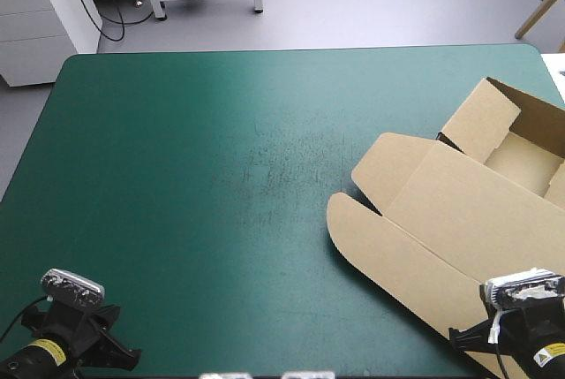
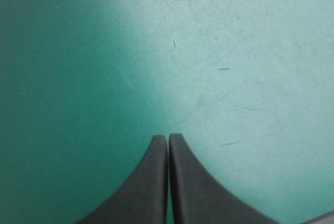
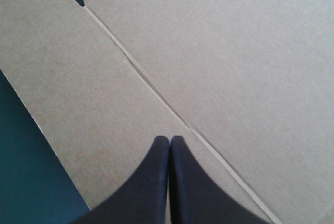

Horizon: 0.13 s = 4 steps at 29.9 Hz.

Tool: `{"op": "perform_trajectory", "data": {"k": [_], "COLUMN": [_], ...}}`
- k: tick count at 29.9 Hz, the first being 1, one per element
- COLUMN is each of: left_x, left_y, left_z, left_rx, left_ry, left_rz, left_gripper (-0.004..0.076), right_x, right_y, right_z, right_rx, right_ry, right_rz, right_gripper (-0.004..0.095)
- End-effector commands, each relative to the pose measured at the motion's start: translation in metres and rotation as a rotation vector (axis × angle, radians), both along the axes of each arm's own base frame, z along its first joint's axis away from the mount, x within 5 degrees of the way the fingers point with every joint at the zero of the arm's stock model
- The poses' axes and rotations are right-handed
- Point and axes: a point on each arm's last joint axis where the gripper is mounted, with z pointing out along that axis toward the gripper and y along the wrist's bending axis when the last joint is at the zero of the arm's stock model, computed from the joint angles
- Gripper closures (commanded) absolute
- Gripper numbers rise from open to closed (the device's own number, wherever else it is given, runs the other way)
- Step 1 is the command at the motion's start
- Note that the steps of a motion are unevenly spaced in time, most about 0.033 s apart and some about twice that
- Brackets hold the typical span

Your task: Fold the box

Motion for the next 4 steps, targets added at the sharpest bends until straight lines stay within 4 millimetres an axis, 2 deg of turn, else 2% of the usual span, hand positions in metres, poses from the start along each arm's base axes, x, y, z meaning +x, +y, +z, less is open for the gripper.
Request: {"op": "perform_trajectory", "data": {"k": [1,4], "left_x": [0.0039,0.0039], "left_y": [-0.0014,-0.0014], "left_z": [0.0098,0.0098], "left_rx": [-0.024,-0.024], "left_ry": [-0.057,-0.057], "left_rz": [0.003,0.003], "left_gripper": [0.0734,0.0734], "right_x": [0.004,0.004], "right_y": [-0.0007,-0.0007], "right_z": [0.0112,0.0112], "right_rx": [-0.005,-0.005], "right_ry": [-0.074,-0.074], "right_rz": [-0.004,-0.004], "right_gripper": [0.0927,0.0927]}}
